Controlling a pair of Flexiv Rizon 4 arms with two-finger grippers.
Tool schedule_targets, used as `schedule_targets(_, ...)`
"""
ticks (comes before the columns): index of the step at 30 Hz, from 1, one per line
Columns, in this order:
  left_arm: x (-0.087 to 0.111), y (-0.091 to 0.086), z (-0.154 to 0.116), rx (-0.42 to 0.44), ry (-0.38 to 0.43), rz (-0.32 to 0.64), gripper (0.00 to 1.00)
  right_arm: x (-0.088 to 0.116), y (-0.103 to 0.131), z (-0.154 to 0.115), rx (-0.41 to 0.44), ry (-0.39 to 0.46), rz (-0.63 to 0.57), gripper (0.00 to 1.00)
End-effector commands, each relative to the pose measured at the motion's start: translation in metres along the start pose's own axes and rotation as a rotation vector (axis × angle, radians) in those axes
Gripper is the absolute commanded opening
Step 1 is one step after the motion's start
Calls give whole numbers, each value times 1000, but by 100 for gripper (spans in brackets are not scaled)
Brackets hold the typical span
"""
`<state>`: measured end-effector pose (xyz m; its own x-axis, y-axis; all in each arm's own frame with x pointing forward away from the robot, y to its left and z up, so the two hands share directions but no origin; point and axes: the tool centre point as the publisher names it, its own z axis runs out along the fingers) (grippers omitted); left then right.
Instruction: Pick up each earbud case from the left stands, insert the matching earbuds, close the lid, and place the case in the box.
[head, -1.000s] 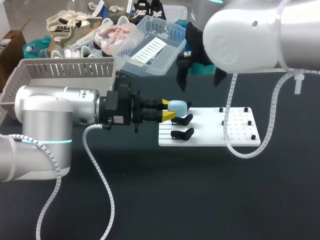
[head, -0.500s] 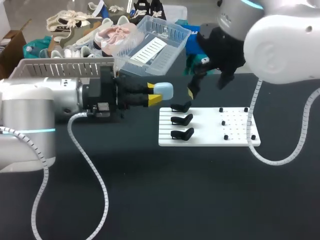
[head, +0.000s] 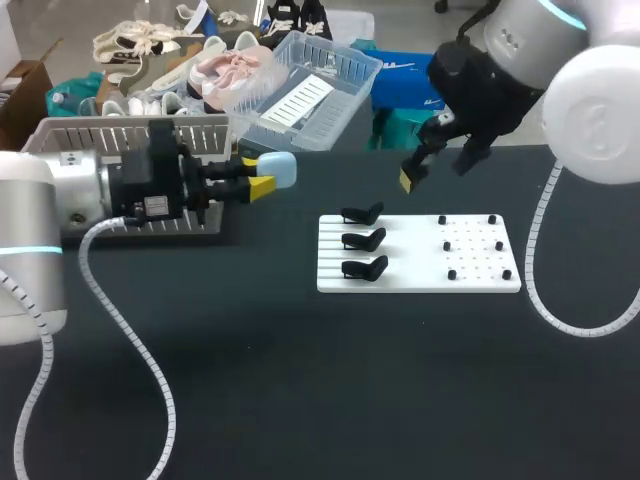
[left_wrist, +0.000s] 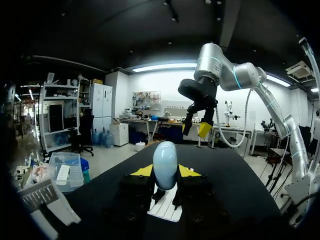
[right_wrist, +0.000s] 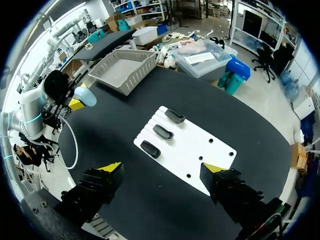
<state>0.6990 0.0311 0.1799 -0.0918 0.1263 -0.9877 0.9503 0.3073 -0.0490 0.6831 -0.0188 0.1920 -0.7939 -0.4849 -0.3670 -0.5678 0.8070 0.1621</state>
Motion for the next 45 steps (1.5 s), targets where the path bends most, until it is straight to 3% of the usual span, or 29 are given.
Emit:
schedule_targets(1, -1, 5, -18, -170, 33, -24, 0, 4, 0, 0, 4, -19, 1, 100)
schedule_targets(12, 19, 67, -55, -318, 253, -60, 0, 4, 0, 0, 4, -19, 1, 100)
schedule_targets(22, 45, 127, -86, -443, 348, -115, 0, 4, 0, 0, 4, -19, 1, 100)
schedule_targets(25, 51, 141, -88, -474, 352, -144, 0, 4, 0, 0, 4, -19, 1, 100)
schedule_targets(29, 68, 177, -99, -512, 348, -185, 0, 4, 0, 0, 4, -19, 1, 100)
schedule_targets(36, 89, 220, -114, -587, 330, -246, 0, 4, 0, 0, 4, -19, 1, 100)
schedule_targets(42, 89, 239, -124, -598, 297, -241, 0, 4, 0, 0, 4, -19, 1, 100)
schedule_targets(43, 89, 239, -124, -595, 300, -236, 1, 4, 0, 0, 4, -19, 1, 100)
schedule_targets(45, 88, 240, -124, -577, 310, -222, 49, 4, 0, 0, 4, -19, 1, 100)
